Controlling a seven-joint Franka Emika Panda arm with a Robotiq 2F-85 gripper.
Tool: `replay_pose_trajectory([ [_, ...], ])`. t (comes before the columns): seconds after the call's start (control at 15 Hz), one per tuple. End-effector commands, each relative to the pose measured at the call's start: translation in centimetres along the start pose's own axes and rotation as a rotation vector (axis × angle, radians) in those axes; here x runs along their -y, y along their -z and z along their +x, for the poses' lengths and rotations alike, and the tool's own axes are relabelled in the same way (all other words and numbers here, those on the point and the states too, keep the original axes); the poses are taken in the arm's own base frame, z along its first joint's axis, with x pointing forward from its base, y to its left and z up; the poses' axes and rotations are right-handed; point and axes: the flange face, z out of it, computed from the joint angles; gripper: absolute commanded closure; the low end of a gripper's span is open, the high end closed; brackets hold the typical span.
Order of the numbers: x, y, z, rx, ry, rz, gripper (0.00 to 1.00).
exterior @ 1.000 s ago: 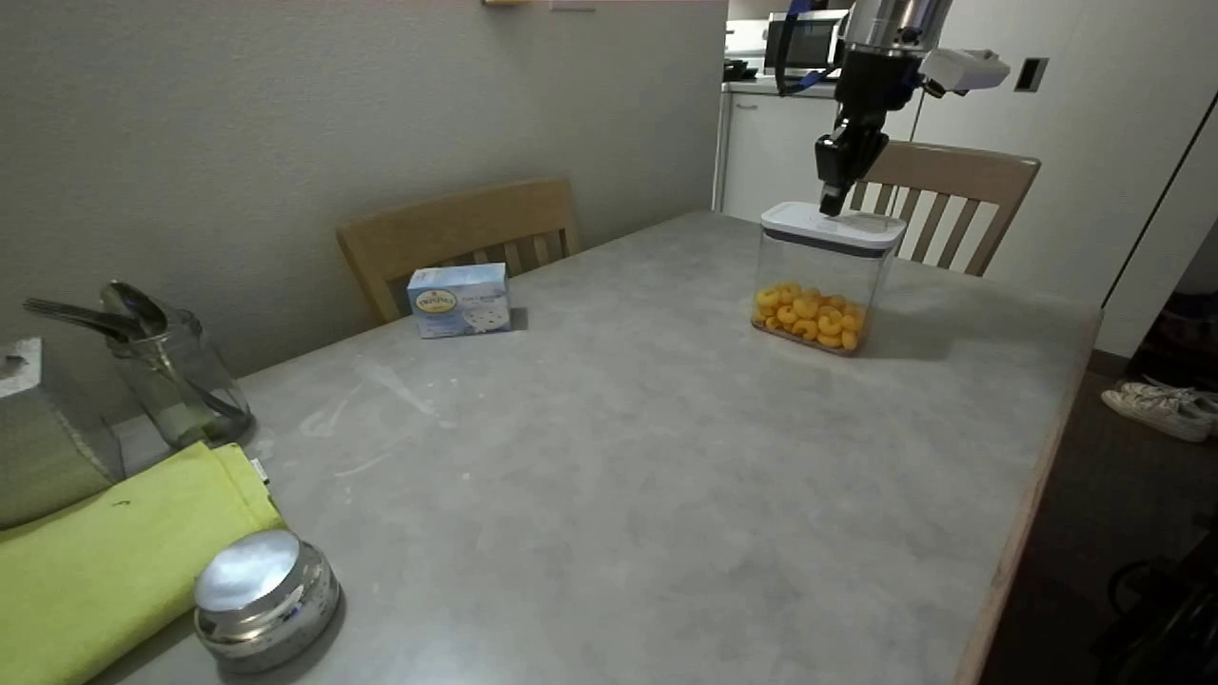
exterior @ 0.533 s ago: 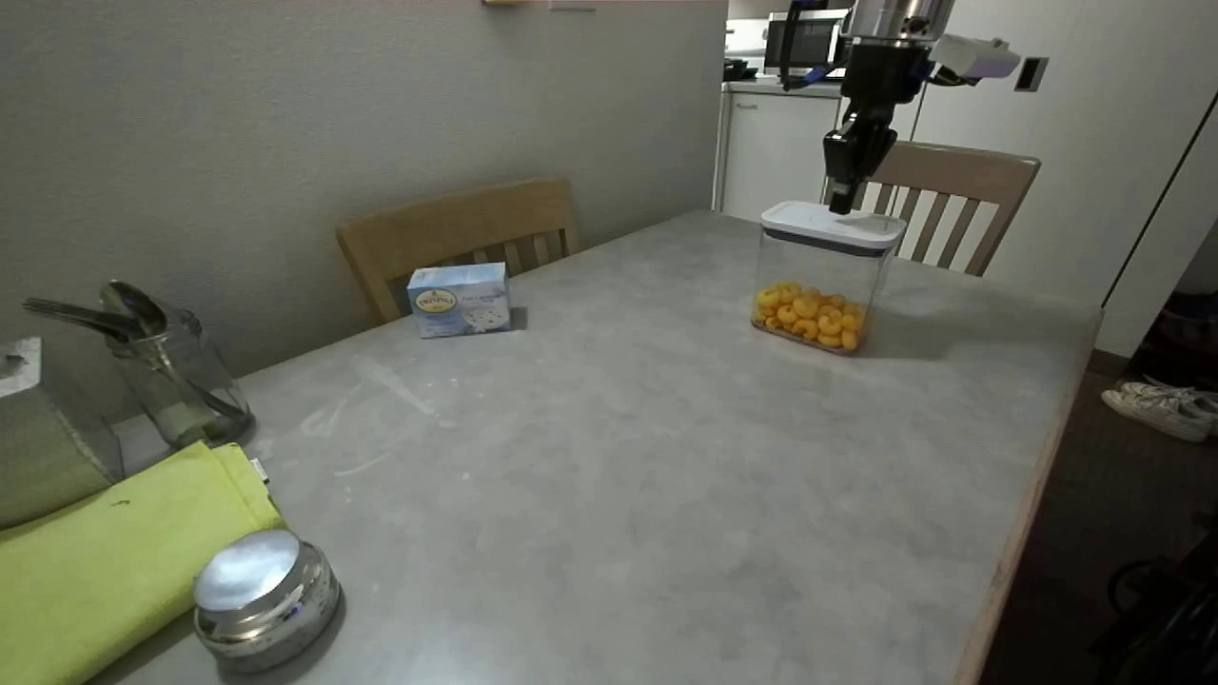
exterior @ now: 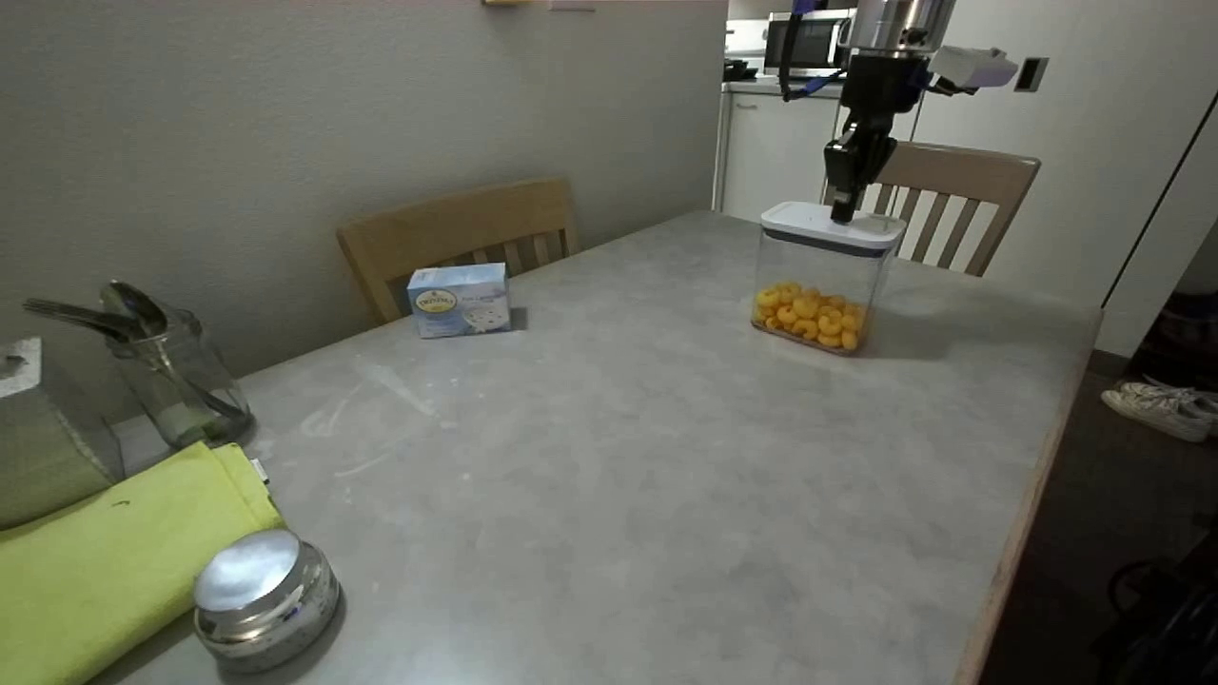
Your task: Push the button on the lid then take the lid off the container and place it on the table
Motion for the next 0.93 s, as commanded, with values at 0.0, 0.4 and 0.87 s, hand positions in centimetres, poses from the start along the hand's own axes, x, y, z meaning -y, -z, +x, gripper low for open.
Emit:
replay_pose_trajectory([
  [0.0, -0.7, -2.9, 0.0, 0.005, 0.014, 0.014, 1.0],
  [0.4, -1.0, -4.4, -0.3, 0.014, 0.063, 0.114, 1.0],
  [0.87, -1.4, 1.1, 0.3, 0.031, 0.101, 0.01, 1.0],
])
